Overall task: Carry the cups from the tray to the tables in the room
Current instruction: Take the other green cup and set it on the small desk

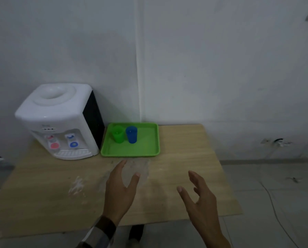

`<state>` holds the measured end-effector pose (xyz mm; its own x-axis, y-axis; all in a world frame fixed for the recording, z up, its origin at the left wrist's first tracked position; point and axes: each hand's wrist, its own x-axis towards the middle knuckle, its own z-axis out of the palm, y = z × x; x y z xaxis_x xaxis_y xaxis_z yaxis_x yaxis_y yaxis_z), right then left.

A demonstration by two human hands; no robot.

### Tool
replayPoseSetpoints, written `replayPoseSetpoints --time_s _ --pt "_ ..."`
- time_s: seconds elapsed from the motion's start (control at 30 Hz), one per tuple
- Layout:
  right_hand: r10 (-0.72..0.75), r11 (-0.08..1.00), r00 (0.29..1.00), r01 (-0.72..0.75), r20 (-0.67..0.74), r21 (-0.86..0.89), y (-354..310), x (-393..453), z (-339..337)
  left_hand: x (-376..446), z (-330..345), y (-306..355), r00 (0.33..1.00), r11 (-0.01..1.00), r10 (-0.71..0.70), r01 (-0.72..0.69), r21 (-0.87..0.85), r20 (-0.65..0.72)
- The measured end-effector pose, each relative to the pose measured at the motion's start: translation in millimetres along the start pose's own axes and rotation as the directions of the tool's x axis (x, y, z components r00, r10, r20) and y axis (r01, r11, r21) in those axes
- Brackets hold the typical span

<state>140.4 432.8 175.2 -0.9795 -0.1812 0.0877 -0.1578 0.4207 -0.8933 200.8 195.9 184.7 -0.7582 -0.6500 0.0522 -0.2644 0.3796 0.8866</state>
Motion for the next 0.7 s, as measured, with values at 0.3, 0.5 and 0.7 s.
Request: replayPoseSetpoints --time_s 0.3,0.5,0.7 --pt "0.033 0.938 0.938 0.09 0.345 -0.334 33.2 123.6 173.5 131.4 5.2 -89.4 0.976 0.974 -0.2 0.189 -0.127 -0.084" --pt "0.181 0.814 0.866 0.134 0.466 -0.565 65.6 189.5 267.5 217.1 14.8 -151.6 0.971 0.971 -0.237 0.236 -0.038 -0.023" --pt "0.161 0.691 0.85 0.265 0.501 -0.672 96.5 219.0 304.0 292.4 43.3 -182.2 0.945 0.947 -0.312 0.318 -0.048 0.097"
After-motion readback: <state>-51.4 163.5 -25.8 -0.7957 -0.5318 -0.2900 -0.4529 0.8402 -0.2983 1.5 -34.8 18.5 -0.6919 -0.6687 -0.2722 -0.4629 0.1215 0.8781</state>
